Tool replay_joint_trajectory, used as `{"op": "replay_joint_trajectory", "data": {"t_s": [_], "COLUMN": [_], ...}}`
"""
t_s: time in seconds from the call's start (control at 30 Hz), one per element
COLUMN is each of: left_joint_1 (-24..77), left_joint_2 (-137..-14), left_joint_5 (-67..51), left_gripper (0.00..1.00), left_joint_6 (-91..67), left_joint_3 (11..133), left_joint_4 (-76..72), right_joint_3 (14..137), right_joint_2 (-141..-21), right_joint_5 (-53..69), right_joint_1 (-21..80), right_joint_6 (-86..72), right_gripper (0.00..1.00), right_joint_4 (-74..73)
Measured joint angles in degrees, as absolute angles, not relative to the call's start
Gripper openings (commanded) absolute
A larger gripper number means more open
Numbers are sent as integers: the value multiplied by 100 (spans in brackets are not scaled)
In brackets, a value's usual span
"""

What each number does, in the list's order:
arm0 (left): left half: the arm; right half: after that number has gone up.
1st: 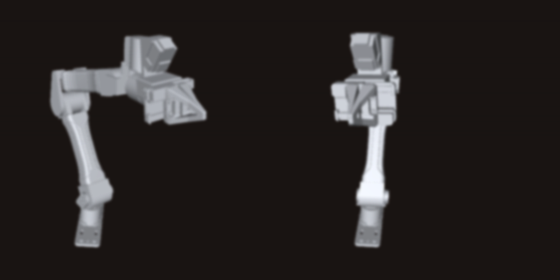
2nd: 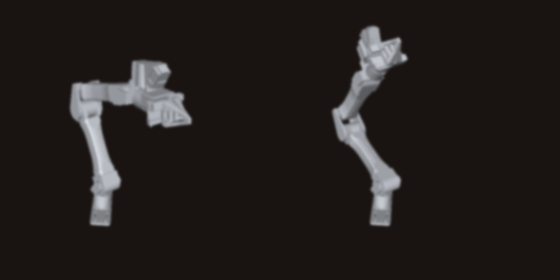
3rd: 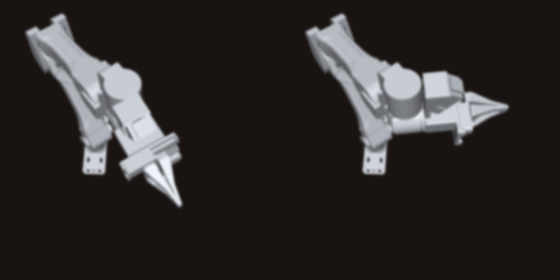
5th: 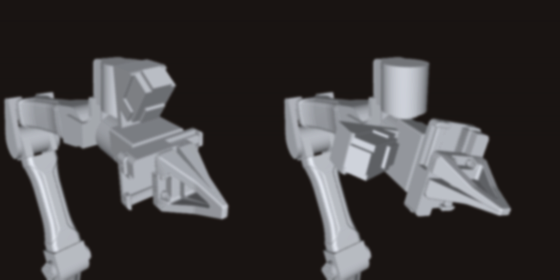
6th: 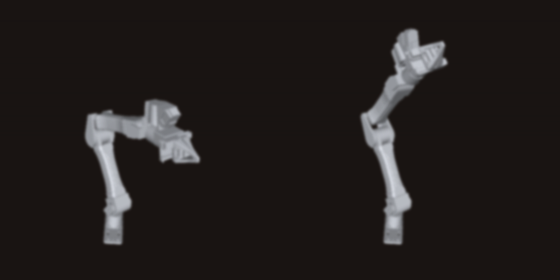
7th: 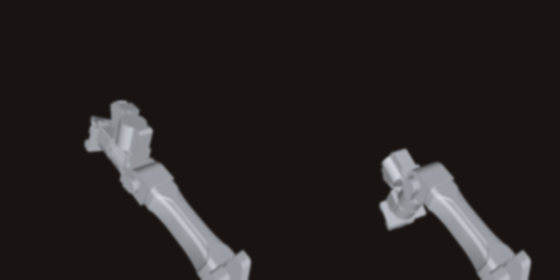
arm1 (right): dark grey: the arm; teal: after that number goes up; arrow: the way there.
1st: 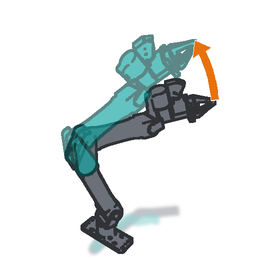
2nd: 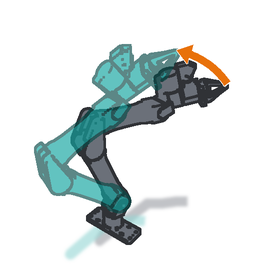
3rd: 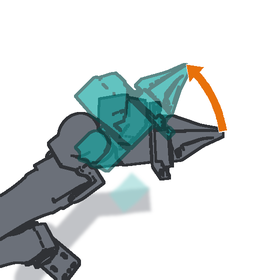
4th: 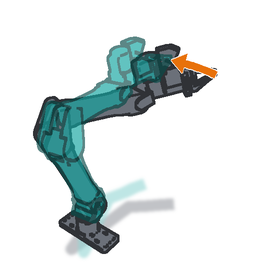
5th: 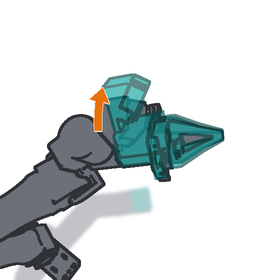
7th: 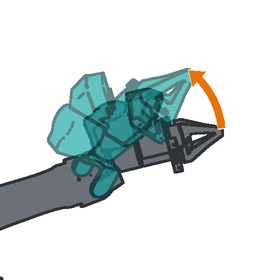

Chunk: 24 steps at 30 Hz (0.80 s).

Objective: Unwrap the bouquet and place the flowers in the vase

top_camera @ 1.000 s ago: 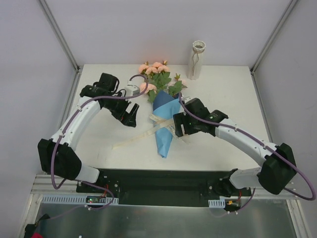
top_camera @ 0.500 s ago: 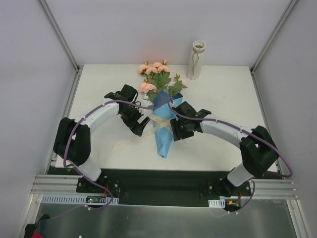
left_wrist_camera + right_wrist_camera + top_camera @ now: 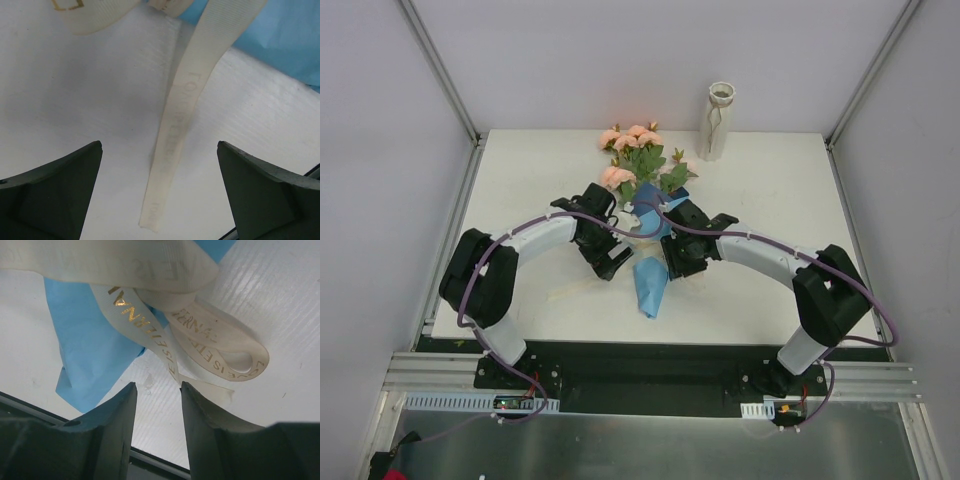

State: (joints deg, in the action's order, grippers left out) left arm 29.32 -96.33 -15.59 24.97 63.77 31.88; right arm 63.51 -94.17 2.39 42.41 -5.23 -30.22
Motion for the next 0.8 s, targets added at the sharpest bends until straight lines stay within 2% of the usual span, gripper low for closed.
{"op": "replay_joint_trajectory", "data": {"t_s": [0.3,0.53,0.6,0.63,0.7,0.73,0.77,0.8], "left_joint_1": [2932,2932,2932,2932,2932,2932,2932,2932], "left_joint_2": [-9730,-9730,-9730,-9730,-9736,-9741,-9749,-9756], "left_joint_5": [-1293,-1131,-1114,-1100,-1087,-1081,-1074,-1055], "left_gripper": [98,88,81,78,66,61,57,43], "left_joint_6": [2521,2635,2650,2648,2652,2644,2637,2630], "left_joint_3": [6187,5972,5944,5927,5898,5887,5872,5852], "left_joint_4": [2840,2722,2689,2672,2641,2626,2606,2589], "right_joint_3": [6353,6506,6624,6657,6700,6709,6709,6709], "right_joint_2": [-9529,-9841,-10009,-10075,-10171,-10200,-10208,-10208], "right_joint_5": [220,261,305,329,355,362,368,373], "right_joint_1": [4241,4241,4241,4248,4265,4283,4296,4320], "right_joint_6": [-482,-421,-414,-416,-425,-438,-443,-456], "right_gripper": [46,44,41,34,27,17,13,9], "right_joint_4": [-3221,-3363,-3378,-3374,-3382,-3382,-3385,-3391]}}
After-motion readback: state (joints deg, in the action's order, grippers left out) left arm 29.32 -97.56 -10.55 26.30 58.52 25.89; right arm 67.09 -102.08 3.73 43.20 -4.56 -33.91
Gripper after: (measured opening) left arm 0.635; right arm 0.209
